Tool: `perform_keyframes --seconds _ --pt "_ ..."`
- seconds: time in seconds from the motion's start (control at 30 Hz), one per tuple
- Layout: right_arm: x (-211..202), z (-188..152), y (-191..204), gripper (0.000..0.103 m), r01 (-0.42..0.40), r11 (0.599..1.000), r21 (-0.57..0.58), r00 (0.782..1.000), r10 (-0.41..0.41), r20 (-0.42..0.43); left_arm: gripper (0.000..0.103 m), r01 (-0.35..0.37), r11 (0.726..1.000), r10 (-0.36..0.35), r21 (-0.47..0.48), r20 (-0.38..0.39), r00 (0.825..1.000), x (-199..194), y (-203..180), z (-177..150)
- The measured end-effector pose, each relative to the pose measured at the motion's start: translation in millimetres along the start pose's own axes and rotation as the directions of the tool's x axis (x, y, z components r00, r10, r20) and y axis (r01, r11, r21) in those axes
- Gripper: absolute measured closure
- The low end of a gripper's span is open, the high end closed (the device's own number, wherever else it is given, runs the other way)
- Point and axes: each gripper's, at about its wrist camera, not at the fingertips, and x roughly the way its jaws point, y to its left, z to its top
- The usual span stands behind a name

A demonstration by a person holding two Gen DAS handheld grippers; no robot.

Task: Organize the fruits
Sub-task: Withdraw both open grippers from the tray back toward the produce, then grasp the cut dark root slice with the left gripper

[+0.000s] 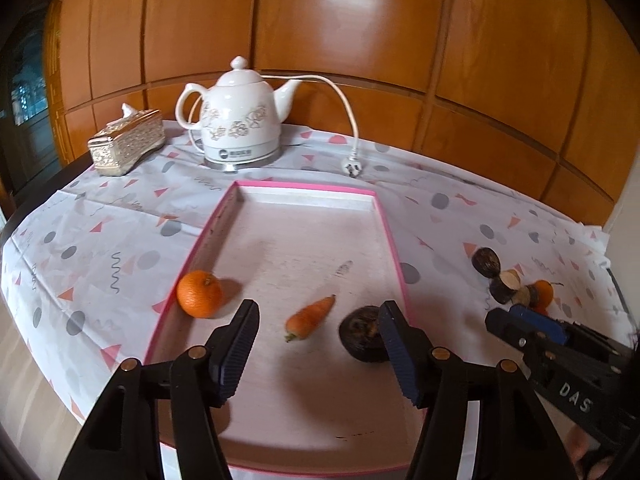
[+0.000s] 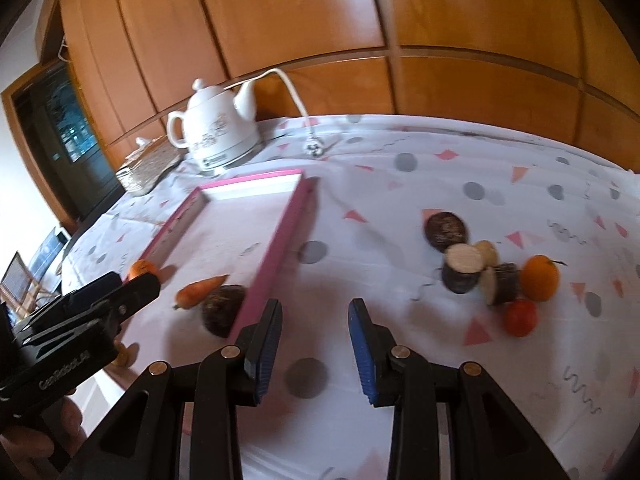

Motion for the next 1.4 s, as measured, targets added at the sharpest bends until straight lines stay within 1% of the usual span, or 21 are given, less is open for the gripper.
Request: perform_keyframes --seconds 0.17,0.33,0.53,0.67,0.77,0.83,1.03,1.17,1.3,1.4 --pt "-4.7 -3.4 -14.6 0.068 0.055 0.998 0.018 0.998 -0.055 0.016 0.04 0.024 0.999 -0.024 0.034 -0.014 1.0 2.5 -14.8 -1.6" --pt "-7.9 -9.6 -37.4 0.069 0.127 0.989 0.077 0.991 -0.129 0.021 0.04 0.054 0.996 -0.053 0.075 -0.019 0.998 4.1 -32.4 -1.9" --pt "-16.1 -19.9 -78.7 0.068 0.207 0.964 0.169 0.977 -0.211 0.01 0.04 0.111 0.986 -0.107 0.121 -0.041 0.993 8.9 -61.3 -0.2" --pt "-20.8 -26.8 -105.5 0.069 0.247 0.943 0.223 0.968 -0.252 -0.007 0.04 0.157 0.974 -0.148 0.164 -0.065 0.987 16.0 -86.6 -1.0" --pt "-21.3 -29.3 -120.2 0.069 0.259 0.933 0.248 0.965 -0.263 -0.017 0.04 0.191 0.965 -0.176 0.178 -0.097 0.98 23.1 -101.3 -3.1" --pt "-20.8 -29.5 -126.1 0.069 0.254 0.933 0.256 0.966 -0.257 -0.021 0.04 0.199 0.963 -0.181 0.181 -0.112 0.977 27.1 -107.7 -5.1" --pt "-10.6 -28.7 -133.0 0.069 0.239 0.936 0.258 0.971 -0.237 -0.042 0.04 0.218 0.953 -0.19 0.21 -0.143 0.971 37.3 -122.7 -11.5" --pt "-7.8 -27.5 -133.4 0.069 0.235 0.937 0.257 0.972 -0.232 -0.04 0.04 0.239 0.947 -0.211 0.214 -0.148 0.966 44.8 -130.7 -7.3" --pt "-6.6 -27.7 -135.0 0.069 0.235 0.94 0.248 0.972 -0.232 -0.043 0.04 0.288 0.938 -0.256 0.192 -0.176 0.951 57.8 -141.3 2.9" --pt "-5.0 -28.6 -137.3 0.069 0.232 0.941 0.245 0.973 -0.226 -0.052 0.041 0.311 0.934 -0.278 0.177 -0.188 0.942 66.6 -151.1 10.6"
